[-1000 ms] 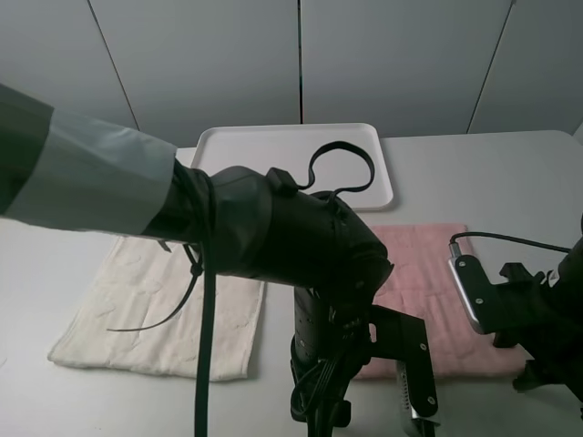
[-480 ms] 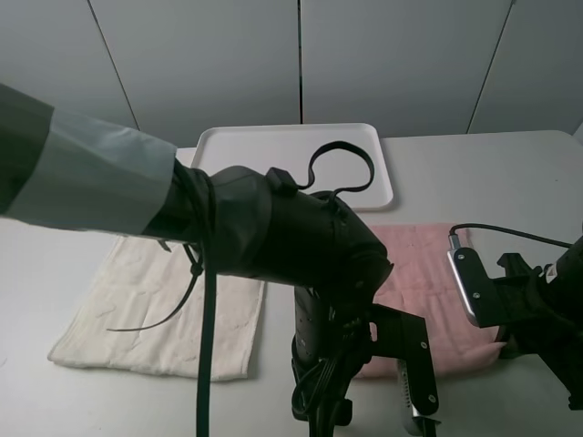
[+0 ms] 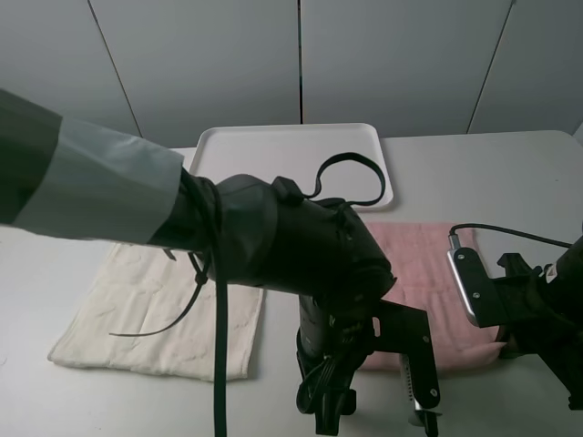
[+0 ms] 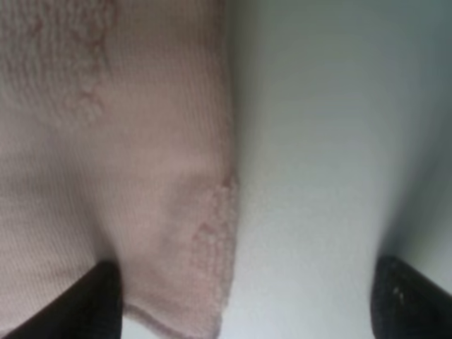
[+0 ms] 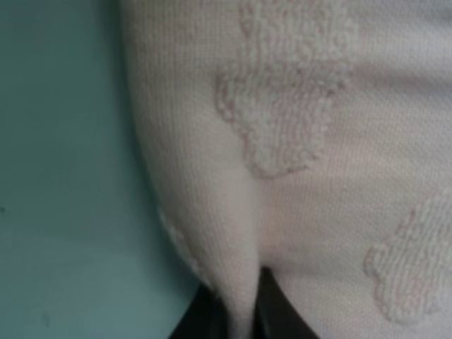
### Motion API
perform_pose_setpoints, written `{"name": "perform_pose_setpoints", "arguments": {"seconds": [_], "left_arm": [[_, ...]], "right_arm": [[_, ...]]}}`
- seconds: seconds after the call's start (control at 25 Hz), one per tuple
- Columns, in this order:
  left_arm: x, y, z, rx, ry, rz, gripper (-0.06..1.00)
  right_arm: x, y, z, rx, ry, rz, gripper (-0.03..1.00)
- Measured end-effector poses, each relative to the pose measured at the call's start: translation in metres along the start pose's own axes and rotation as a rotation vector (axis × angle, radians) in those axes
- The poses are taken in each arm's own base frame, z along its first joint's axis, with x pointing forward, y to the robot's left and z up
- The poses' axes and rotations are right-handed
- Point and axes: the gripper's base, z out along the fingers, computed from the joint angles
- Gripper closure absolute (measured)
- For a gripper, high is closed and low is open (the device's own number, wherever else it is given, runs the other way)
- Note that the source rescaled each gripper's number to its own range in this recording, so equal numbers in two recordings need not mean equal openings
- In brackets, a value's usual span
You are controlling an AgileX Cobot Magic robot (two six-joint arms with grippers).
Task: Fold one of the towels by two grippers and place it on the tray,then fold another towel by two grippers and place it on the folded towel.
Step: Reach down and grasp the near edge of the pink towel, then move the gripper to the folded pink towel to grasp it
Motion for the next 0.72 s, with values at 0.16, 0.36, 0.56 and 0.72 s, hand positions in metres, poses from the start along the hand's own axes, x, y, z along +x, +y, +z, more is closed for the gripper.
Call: {"name": "perform_pose_setpoints", "arguments": {"seconds": [0.16, 0.36, 0.56, 0.72], "left_arm": [[-0.0024, 0.0003, -0.0002, -0.025, -0.015, -0.006, 0.2], [-0.0031, 0.0023, -0.0003, -0.047, -0.023, 0.007, 0.75], [-0.0038, 0.0036, -0.0004, -0.061, -0.03, -0.003, 0.94], [-0.0055, 0.0044, -0.0005, -0.07, -0.05, -0.018, 0.94]], "right_arm": [[0.0, 0.0, 0.0, 0.0, 0.0, 0.0, 0.95], [0.0, 0.0, 0.0, 0.0, 0.0, 0.0, 0.95], [0.0, 0.0, 0.0, 0.0, 0.0, 0.016, 0.96], [0.0002, 0.0011, -0.0037, 0.017, -0.004, 0.055, 0.96]]}}
